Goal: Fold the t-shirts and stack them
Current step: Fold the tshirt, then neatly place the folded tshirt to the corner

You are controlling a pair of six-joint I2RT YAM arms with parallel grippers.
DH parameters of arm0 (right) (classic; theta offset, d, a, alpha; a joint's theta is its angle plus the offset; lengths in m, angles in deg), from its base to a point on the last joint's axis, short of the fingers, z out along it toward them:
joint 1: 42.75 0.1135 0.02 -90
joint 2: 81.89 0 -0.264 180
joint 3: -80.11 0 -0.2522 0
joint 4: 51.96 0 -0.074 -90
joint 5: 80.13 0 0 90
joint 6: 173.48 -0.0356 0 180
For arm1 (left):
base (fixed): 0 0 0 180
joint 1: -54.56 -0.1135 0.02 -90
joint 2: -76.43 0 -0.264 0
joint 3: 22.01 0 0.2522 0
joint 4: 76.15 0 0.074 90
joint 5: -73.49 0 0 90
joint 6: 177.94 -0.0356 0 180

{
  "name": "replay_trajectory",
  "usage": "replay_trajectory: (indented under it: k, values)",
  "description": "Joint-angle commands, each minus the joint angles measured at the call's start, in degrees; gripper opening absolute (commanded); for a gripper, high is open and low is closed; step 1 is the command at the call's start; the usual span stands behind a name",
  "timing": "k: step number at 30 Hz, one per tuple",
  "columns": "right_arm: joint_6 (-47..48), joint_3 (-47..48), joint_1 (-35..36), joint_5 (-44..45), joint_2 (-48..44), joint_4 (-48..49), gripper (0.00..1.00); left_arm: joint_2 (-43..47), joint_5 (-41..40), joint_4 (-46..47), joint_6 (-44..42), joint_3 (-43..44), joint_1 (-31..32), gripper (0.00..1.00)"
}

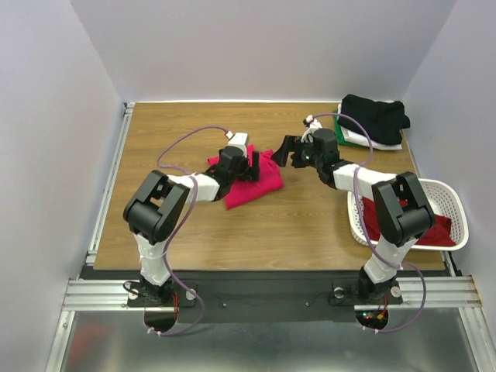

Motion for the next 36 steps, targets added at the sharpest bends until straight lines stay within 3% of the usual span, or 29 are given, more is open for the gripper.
replay_trajectory:
  k: [1, 8, 14, 20, 27, 36]
  values:
    - [-1.56, -1.66, -1.87, -3.85, -1.52, 4.02, 1.0, 8.85, 3.97, 1.04, 0.69, -4.09, 0.23, 0.95]
    - [-2.08, -4.03, -3.11, -6.93, 0.06, 4.46, 1.0, 21.67, -2.52, 1.66, 2.17, -11.21, -0.56, 0.99]
    - [-1.91, -3.77, -3.29, -11.4, 2.78, 5.51, 1.0, 25.73, -4.99, 1.83, 4.64, -17.1, -5.03, 0.99]
    - [-2.26, -1.13, -3.29, -12.99, 7.53, 6.22, 1.0, 24.16, -0.51, 4.82, 5.44, -19.83, -8.91, 0.98]
    - [-4.63, 0.28, -3.29, -19.93, 12.1, 10.43, 1.0, 17.04, 3.89, 6.23, 5.7, -17.29, -9.0, 0.97]
    - [-4.81, 2.03, -0.39, -21.7, 14.65, 11.76, 0.99, 13.43, 5.82, 7.28, 6.23, -16.14, -8.56, 0.96]
